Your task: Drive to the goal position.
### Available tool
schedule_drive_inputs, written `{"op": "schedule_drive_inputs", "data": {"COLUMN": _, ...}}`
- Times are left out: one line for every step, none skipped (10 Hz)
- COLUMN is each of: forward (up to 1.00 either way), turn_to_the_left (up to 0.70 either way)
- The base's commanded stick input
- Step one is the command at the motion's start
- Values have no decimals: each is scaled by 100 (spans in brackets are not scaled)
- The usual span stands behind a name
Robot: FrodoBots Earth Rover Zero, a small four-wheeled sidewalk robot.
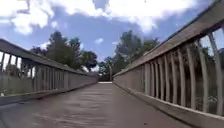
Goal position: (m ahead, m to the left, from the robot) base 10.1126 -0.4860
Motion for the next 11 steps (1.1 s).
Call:
{"op": "schedule_drive_inputs", "data": {"forward": 100, "turn_to_the_left": 4}}
{"op": "schedule_drive_inputs", "data": {"forward": 100, "turn_to_the_left": 28}}
{"op": "schedule_drive_inputs", "data": {"forward": 100, "turn_to_the_left": 40}}
{"op": "schedule_drive_inputs", "data": {"forward": 100, "turn_to_the_left": 40}}
{"op": "schedule_drive_inputs", "data": {"forward": 100, "turn_to_the_left": 40}}
{"op": "schedule_drive_inputs", "data": {"forward": 100, "turn_to_the_left": 0}}
{"op": "schedule_drive_inputs", "data": {"forward": 100, "turn_to_the_left": 0}}
{"op": "schedule_drive_inputs", "data": {"forward": 100, "turn_to_the_left": 0}}
{"op": "schedule_drive_inputs", "data": {"forward": 100, "turn_to_the_left": 0}}
{"op": "schedule_drive_inputs", "data": {"forward": 100, "turn_to_the_left": 0}}
{"op": "schedule_drive_inputs", "data": {"forward": 100, "turn_to_the_left": 0}}
